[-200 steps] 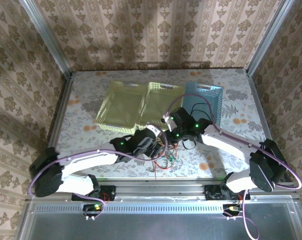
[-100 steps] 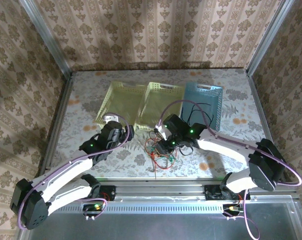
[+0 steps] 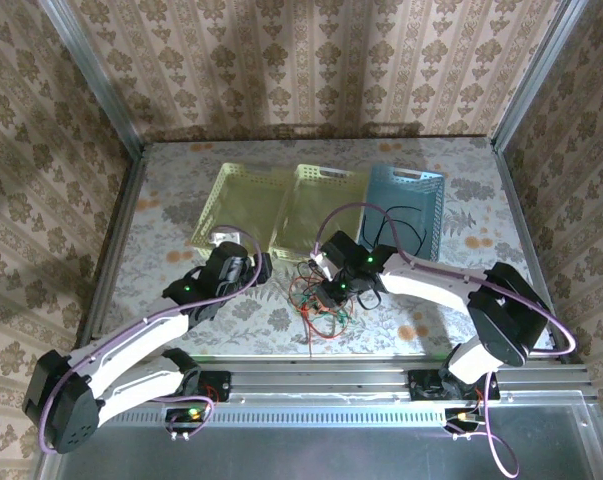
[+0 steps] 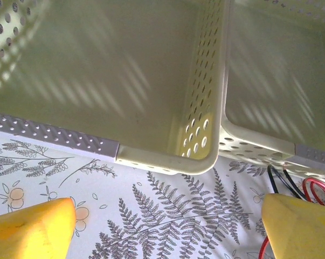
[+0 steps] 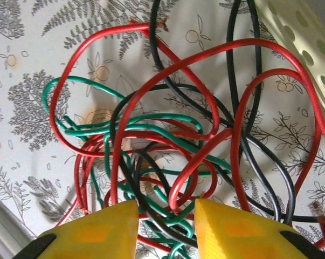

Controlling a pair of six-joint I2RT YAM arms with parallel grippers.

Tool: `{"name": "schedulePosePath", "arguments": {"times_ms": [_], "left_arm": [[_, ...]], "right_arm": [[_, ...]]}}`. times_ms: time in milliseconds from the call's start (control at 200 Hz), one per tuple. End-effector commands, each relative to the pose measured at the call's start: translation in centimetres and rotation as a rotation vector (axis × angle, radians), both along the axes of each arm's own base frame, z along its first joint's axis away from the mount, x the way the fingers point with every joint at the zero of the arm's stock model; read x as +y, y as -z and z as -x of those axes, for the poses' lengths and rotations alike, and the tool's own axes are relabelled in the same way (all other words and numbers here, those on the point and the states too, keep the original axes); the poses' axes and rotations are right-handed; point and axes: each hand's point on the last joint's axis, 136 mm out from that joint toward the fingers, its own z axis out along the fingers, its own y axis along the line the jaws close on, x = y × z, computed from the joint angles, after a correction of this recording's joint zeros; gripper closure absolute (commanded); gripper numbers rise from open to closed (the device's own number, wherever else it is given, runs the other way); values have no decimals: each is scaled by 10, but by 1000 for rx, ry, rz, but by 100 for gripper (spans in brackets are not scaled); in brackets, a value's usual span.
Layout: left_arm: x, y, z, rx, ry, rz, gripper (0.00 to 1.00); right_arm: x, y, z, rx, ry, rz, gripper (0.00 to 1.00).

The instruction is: Untangle the cables

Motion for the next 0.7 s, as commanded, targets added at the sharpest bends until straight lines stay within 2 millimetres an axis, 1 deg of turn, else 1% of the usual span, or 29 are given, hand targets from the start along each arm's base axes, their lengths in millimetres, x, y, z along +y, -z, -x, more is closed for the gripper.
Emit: {"name": "schedulePosePath", "arguments": {"times_ms": [0, 165, 271, 331, 366, 416, 531, 591, 662, 687, 697], "left_arm": [[-11, -11, -3, -22, 46, 12, 10], [-22, -5, -1, -1, 92, -16, 10], [-33, 0, 2, 18, 141, -42, 10], [-41, 4, 4, 34, 177, -54, 10], [-47, 5, 5, 41, 200, -61, 10], [-54, 8, 7, 50, 233, -72, 10], [-76, 12, 15, 72, 341, -88, 10], [-88, 14, 20, 82, 404, -96, 10], [-102, 18, 27, 101, 473, -104, 9], [-106, 19, 30, 107, 496, -106, 9], [-108, 21, 31, 110, 504, -108, 9]], "right_arm": [[4, -3, -8, -13, -12, 13, 66], [9, 4, -6, 11, -7, 6, 67], [11, 3, -8, 5, 0, -9, 76], [11, 1, -8, -5, 4, -13, 86], [9, -1, -9, -14, 8, -14, 90], [7, -6, -11, -31, 13, -22, 93], [2, -21, -13, -46, 39, -74, 95], [0, -32, -12, -48, 46, -121, 95], [-1, -50, -11, -59, 50, -183, 95], [-1, -51, -10, -51, 50, -197, 95], [-2, -60, -10, -65, 49, -220, 95]]}}
